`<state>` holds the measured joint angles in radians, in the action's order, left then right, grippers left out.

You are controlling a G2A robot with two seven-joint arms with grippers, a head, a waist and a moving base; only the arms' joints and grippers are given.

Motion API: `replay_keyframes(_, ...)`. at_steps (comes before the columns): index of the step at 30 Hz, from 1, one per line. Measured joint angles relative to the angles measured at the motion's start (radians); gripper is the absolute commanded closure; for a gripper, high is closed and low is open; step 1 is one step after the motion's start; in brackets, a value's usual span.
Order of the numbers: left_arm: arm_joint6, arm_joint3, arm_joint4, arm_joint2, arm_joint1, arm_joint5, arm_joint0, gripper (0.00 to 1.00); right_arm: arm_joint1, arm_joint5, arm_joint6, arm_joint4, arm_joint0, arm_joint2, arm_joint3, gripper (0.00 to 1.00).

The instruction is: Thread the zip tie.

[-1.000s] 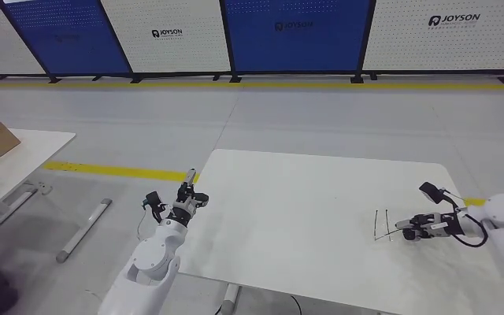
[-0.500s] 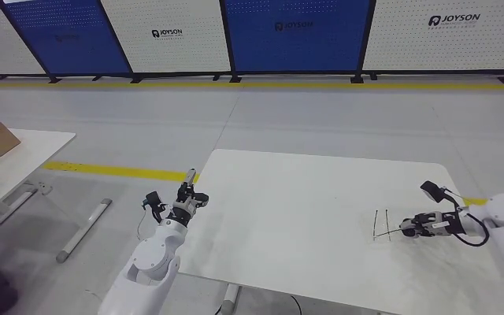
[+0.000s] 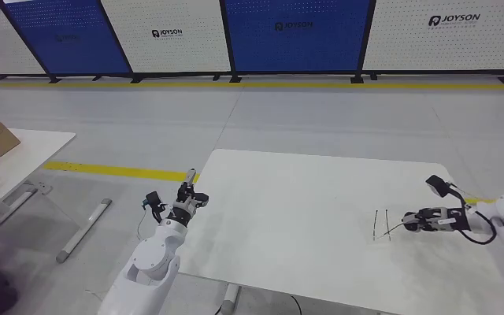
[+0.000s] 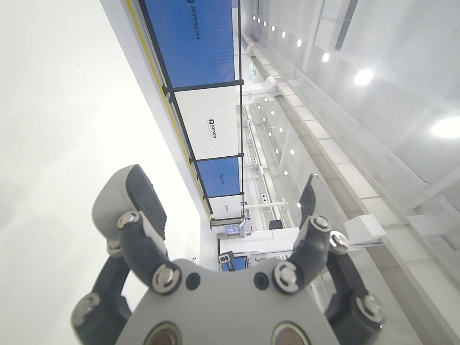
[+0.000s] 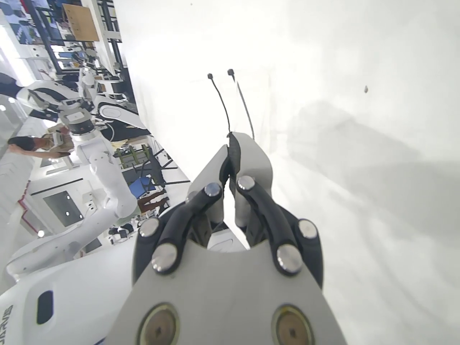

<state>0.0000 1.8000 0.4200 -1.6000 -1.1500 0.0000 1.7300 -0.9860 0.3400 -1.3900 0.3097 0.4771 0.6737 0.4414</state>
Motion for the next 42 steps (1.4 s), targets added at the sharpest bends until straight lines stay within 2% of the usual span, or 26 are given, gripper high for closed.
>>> replay_keyframes(2, 0.0, 0.0, 0.0, 0.0, 0.0, 0.0, 0.0, 0.0, 0.029, 0.0, 0.0, 0.052, 0.025, 0.04, 0.049, 1.0)
replay_keyframes(5, 0.0, 0.0, 0.0, 0.0, 0.0, 0.0, 0.0, 0.0, 0.084, 0.0, 0.0, 0.142, 0.098, 0.116, 0.175, 1.0)
replay_keyframes(6, 0.0, 0.0, 0.0, 0.0, 0.0, 0.0, 0.0, 0.0, 0.11, 0.0, 0.0, 0.172, 0.137, 0.147, 0.239, 1.0)
replay_keyframes(9, 0.0, 0.0, 0.0, 0.0, 0.0, 0.0, 0.0, 0.0, 0.166, 0.0, 0.0, 0.181, 0.217, 0.189, 0.371, 1.0)
replay_keyframes(10, 0.0, 0.0, 0.0, 0.0, 0.0, 0.0, 0.0, 0.0, 0.17, 0.0, 0.0, 0.173, 0.221, 0.19, 0.38, 1.0)
replay_keyframes(18, 0.0, 0.0, 0.0, 0.0, 0.0, 0.0, 0.0, 0.0, 0.167, -0.001, 0.002, 0.168, 0.219, 0.188, 0.374, 1.0)
replay_keyframes(21, 0.0, 0.0, 0.0, 0.0, 0.0, 0.0, 0.0, 0.0, 0.163, -0.031, 0.054, 0.186, 0.249, 0.192, 0.402, 1.0)
replay_keyframes(23, 0.0, 0.0, 0.0, 0.0, 0.0, 0.0, 0.0, 0.0, 0.157, -0.028, 0.064, 0.237, 0.269, 0.199, 0.435, 1.0)
replay_keyframes(25, 0.0, 0.0, 0.0, 0.0, 0.0, 0.0, 0.0, 0.0, 0.151, -0.005, 0.072, 0.293, 0.299, 0.205, 0.495, 1.0)
replay_keyframes(28, 0.0, 0.0, 0.0, 0.0, 0.0, 0.0, 0.0, 0.0, 0.146, -0.003, 0.109, 0.354, 0.337, 0.217, 0.585, 1.0)
replay_keyframes(31, 0.0, 0.0, 0.0, 0.0, 0.0, 0.0, 0.0, 0.0, 0.13, -0.063, 0.161, 0.418, 0.369, 0.201, 0.67, 1.0)
replay_keyframes(33, 0.0, 0.0, 0.0, 0.0, 0.0, 0.0, 0.0, 0.0, 0.119, -0.122, 0.238, 0.392, 0.374, 0.173, 0.698, 1.0)
replay_keyframes(42, -0.001, 0.003, -0.003, 0.0, 0.0, -0.003, -0.001, 0.0, 0.12, -0.112, 0.234, 0.384, 0.373, 0.175, 0.697, 1.0)
